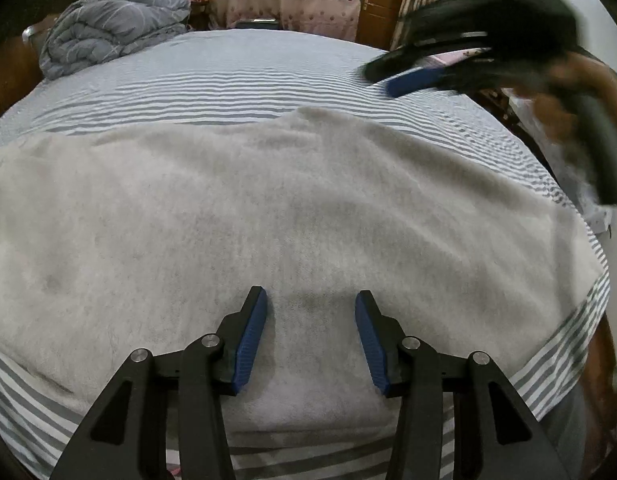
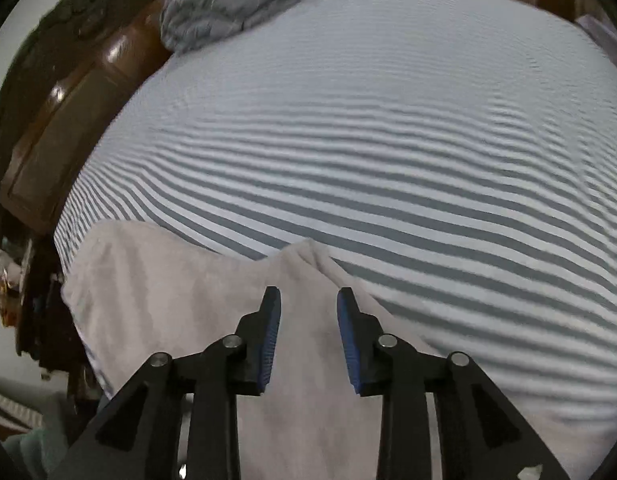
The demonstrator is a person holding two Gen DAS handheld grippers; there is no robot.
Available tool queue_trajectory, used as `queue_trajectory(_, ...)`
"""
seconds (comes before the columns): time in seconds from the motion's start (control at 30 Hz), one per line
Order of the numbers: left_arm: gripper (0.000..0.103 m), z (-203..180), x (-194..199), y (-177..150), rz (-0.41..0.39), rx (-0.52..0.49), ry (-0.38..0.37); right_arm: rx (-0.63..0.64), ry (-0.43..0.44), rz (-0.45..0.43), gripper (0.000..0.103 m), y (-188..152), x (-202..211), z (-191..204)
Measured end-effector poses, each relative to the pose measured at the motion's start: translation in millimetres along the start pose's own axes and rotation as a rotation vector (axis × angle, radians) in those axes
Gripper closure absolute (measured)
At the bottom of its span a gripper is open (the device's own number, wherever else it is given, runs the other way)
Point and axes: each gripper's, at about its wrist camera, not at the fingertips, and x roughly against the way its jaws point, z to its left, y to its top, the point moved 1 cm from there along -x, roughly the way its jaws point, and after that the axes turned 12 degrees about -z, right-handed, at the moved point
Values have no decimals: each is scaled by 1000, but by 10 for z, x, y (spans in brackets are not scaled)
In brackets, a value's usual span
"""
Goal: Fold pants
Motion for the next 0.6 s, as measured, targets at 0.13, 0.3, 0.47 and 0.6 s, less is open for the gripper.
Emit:
queue_trajectory(0.13, 55, -28, 2, -9, -11, -20, 18, -79, -46, -75, 71, -220, 722, -227)
queue_trajectory(0.3, 53, -81, -13, -9, -16, -34, 42, -272, -111, -148, 66, -876, 1521, -749)
queue_trajectory(0.47, 52, -119, -34, -14, -9, -48, 62, -523, -152, -198, 66, -1790, 2075, -1383)
queue_trajectory(0.6, 51, -206, -49, -37, -5, -79, 91, -659, -156, -229, 66, -2342, 2223, -1659)
